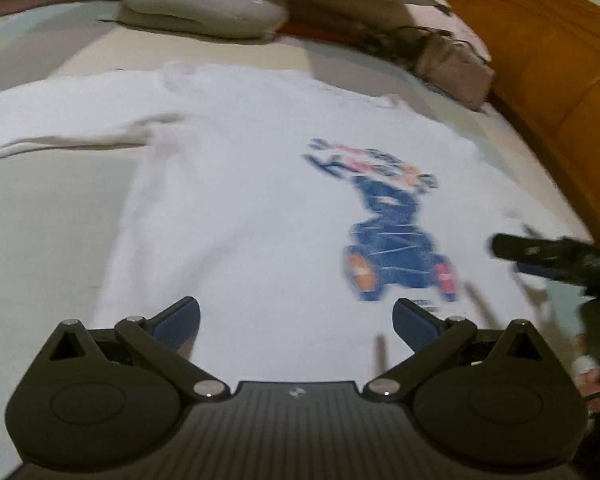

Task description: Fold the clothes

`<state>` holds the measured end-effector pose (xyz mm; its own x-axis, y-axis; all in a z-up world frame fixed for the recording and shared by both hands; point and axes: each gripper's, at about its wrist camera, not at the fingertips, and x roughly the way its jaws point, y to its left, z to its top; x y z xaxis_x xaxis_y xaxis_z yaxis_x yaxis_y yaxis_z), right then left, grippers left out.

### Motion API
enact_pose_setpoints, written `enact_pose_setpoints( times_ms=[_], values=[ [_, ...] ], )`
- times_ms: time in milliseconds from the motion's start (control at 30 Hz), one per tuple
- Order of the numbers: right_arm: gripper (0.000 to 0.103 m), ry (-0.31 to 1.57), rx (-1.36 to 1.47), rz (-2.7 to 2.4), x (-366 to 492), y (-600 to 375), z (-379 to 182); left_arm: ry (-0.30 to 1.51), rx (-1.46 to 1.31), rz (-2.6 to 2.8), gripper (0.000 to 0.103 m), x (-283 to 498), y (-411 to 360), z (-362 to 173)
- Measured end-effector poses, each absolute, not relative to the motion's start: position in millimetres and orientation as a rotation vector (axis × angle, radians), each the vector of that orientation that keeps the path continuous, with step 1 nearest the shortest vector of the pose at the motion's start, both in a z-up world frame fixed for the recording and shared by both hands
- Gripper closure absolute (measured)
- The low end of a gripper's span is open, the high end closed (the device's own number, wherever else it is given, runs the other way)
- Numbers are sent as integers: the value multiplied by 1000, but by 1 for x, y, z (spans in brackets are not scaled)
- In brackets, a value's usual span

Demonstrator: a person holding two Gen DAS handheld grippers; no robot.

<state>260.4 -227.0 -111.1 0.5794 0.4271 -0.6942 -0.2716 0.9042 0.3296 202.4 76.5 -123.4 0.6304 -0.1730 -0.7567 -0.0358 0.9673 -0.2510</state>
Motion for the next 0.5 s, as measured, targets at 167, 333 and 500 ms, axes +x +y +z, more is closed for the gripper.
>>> enact_pose_setpoints(
  times_ms=[167,333,500],
  values=[
    [0,866,187,417,260,-225,-113,880,-301,0,1,204,99,-117],
    [0,868,188,415,261,-225,-114,866,-346,-68,1,181,88,-104],
    [0,868,192,419,261,-225,-114,889,-300,-160,1,147,62,-109]
  ],
)
